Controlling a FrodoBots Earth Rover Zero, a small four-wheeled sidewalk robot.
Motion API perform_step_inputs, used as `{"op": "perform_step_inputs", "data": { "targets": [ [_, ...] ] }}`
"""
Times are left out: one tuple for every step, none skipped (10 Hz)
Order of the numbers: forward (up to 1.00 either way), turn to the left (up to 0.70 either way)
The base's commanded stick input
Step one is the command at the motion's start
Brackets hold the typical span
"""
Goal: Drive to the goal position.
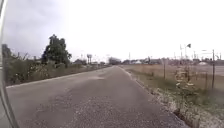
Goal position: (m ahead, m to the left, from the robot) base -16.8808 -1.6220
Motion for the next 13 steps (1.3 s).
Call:
{"op": "perform_step_inputs", "data": {
  "targets": [
    [0.07, 0.0],
    [0.07, 0.0],
    [0.08, 0.0],
    [0.08, 0.0],
    [0.08, 0.0],
    [0.08, 0.0],
    [0.08, 0.0],
    [0.07, 0.0],
    [0.07, 0.0],
    [0.08, 0.0],
    [0.09, 0.0],
    [0.08, 0.0],
    [0.07, 0.0]
  ]
}}
